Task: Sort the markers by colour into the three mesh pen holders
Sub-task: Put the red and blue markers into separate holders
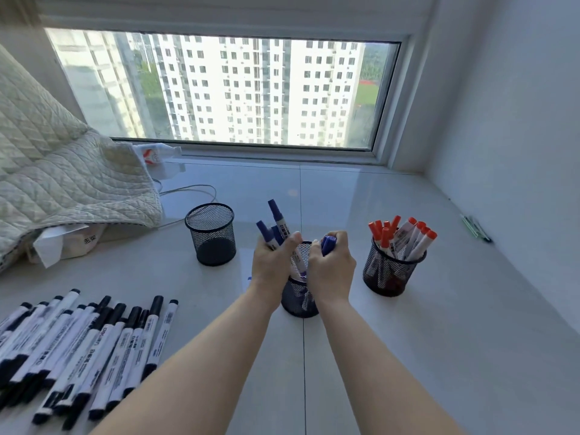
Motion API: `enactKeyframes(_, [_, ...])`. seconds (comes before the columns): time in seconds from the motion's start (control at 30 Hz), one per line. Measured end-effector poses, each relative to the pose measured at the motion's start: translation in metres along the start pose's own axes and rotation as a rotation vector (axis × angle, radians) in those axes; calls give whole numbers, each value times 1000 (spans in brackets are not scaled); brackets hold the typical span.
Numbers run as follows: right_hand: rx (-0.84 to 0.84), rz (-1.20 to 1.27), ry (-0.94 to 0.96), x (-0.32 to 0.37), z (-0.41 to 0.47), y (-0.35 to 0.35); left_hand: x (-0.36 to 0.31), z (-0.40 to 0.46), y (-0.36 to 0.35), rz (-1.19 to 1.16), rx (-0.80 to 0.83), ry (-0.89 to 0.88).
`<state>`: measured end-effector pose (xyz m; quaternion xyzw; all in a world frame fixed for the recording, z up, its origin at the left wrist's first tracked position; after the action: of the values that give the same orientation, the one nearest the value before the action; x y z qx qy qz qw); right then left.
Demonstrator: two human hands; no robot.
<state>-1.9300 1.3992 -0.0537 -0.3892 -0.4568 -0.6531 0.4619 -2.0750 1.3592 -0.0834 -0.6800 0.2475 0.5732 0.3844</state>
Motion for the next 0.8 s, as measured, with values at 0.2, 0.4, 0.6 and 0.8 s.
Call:
enactKeyframes(0.2, [49,32,-26,2,-1,-2,-18,-4,2,284,12,-109])
enactKeyframes(0.4, [54,-14,15,17,-4,10,-39,-15,7,385,119,-221])
enactKeyframes(0.6, [-183,-136,427,73,-59,43,-38,-12,81,292,-41,-113])
enactKeyframes(0.8, [185,-93,304,48,-110,-13,-7,-12,124,618,-71,-11])
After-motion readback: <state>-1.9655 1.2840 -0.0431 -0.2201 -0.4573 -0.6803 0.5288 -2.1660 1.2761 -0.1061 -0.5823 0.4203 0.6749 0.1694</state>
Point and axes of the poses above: each hand's wrist, its own z-axis towards the middle knuckle, its own y-axis out of the back of the hand, x = y × z, the point moved 10 cm from there along z, towards the middle knuckle, and after that the axes turned 4 degrees about z, right-handed, at the moved point
